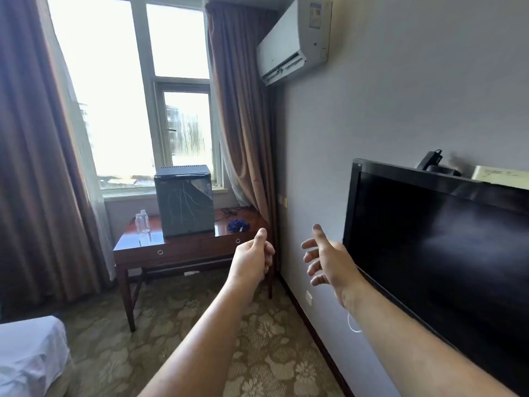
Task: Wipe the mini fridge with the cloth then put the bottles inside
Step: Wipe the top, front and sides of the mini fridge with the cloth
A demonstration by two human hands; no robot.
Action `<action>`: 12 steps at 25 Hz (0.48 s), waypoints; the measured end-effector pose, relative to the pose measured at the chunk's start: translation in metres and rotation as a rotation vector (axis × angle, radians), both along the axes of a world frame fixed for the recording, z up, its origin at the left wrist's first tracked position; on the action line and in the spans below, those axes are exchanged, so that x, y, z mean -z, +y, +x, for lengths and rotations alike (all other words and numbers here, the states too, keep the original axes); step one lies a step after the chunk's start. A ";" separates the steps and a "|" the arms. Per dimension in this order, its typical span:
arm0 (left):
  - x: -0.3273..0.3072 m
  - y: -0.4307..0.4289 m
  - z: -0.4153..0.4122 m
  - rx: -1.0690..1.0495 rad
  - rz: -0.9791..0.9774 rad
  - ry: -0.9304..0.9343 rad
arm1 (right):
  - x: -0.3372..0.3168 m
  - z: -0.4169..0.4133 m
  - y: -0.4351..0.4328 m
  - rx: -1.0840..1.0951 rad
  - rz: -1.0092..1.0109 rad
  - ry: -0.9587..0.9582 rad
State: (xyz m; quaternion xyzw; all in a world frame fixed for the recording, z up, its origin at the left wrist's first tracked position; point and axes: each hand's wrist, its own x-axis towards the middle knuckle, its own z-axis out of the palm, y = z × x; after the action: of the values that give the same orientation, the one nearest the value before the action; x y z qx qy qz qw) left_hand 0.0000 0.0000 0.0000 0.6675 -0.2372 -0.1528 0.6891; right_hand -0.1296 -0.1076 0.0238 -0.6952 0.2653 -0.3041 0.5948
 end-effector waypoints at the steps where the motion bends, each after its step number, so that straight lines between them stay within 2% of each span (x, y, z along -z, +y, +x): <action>1: -0.001 0.005 0.005 0.004 -0.037 -0.003 | 0.002 0.012 0.005 0.013 0.001 -0.016; 5: 0.023 0.020 0.050 -0.030 -0.010 -0.043 | 0.033 0.071 0.023 0.003 -0.025 -0.012; 12: 0.095 0.012 0.138 -0.120 0.147 0.068 | 0.097 0.170 -0.010 -0.115 0.074 0.091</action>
State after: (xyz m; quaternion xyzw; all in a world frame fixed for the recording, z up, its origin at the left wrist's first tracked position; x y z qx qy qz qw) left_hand 0.1383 0.0119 -0.0953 0.7237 -0.1615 -0.1508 0.6539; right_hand 0.0402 -0.1176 -0.0730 -0.7000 0.2627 -0.2279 0.6238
